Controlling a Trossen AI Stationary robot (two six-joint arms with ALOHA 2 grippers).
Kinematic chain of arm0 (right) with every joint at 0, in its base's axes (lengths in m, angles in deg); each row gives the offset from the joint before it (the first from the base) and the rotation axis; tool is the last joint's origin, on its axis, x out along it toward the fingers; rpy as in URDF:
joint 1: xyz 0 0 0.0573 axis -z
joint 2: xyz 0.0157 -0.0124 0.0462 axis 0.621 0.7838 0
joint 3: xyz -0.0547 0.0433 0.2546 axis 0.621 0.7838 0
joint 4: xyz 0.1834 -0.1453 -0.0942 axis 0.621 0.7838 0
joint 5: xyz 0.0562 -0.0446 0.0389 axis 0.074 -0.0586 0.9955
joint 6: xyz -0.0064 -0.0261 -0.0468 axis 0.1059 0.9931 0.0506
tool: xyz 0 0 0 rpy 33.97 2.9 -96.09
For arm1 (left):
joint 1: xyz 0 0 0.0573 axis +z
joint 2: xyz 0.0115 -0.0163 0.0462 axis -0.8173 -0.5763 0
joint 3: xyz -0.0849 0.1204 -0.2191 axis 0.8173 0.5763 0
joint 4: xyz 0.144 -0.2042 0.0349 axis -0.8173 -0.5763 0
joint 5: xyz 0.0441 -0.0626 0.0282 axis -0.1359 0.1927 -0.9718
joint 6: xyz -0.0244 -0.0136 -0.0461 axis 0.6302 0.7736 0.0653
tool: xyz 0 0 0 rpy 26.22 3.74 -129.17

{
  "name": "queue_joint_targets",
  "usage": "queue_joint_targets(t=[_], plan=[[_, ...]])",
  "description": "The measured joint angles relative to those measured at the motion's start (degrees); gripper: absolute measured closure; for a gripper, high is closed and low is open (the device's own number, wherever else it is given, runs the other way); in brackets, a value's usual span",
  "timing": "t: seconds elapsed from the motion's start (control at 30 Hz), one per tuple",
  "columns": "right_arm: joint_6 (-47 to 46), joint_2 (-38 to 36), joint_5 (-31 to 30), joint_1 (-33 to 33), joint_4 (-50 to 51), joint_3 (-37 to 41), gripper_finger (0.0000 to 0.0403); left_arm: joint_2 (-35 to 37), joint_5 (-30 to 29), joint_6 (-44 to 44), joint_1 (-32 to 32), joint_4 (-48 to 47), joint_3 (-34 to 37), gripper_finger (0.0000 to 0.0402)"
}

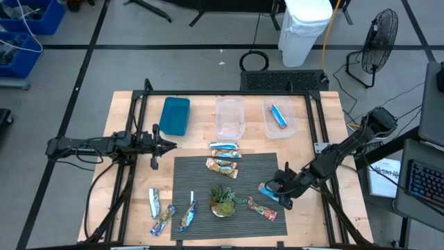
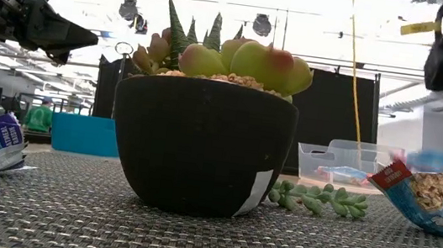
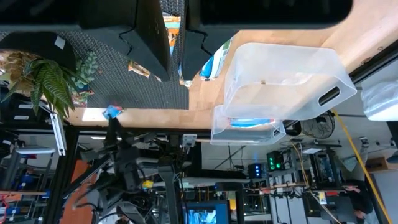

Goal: Pick and place Granola Bars by type
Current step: Put the blue granola bar into the right transparent bin

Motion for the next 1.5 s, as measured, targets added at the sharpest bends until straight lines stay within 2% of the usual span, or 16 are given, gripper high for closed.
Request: queue_joint_targets(t=[0.17,0.33,0.47,0.6,0.73,0.9,1.13,1.3,1.5], plan=[[8.73,-3.9,-3.6,0.0,-3.67,0.0,0.0402,0.0,0.0,0.0,0.0,-0.02,0.0,0.0355],[21.78,-7.08,-8.63,0.0,-7.93,0.0,0.0402,0.02,0.0,0.0,-0.01,0.0,0.0,0.0355],[31.46,-8.16,-10.41,0.04,-12.24,0.0,0.0402,0.0,0.02,-0.02,0.01,-0.02,0.0,0.0355],[36.82,-9.42,-11.81,0.41,-14.04,0.0,0.0403,0.0,0.0,-0.02,0.0,-0.02,0.0,0.0355],[39.22,-12.67,-12.99,1.21,-11.61,0.0,0.0403,0.02,0.0,0.0,-0.01,0.0,0.0,0.0355],[39.6,-21.22,-13.26,3.0,-7.86,3.17,0.0403,0.02,0.0,0.0,-0.01,-0.01,0.0,0.0355],[41.15,-39.92,-16.33,7.35,-7.65,13.61,0.0403,0.02,0.0,0.0,0.0,-0.02,0.0,0.0355],[48.3,-49.88,-17.62,12.68,-8.63,15.34,0.0403,0.0,0.0,0.0,0.01,-0.02,0.0,0.0355],[59.39,-54.32,-17.57,19.63,-13.96,15.34,0.0403,0.0,0.0,0.0,0.01,0.0,0.0,0.0355]])
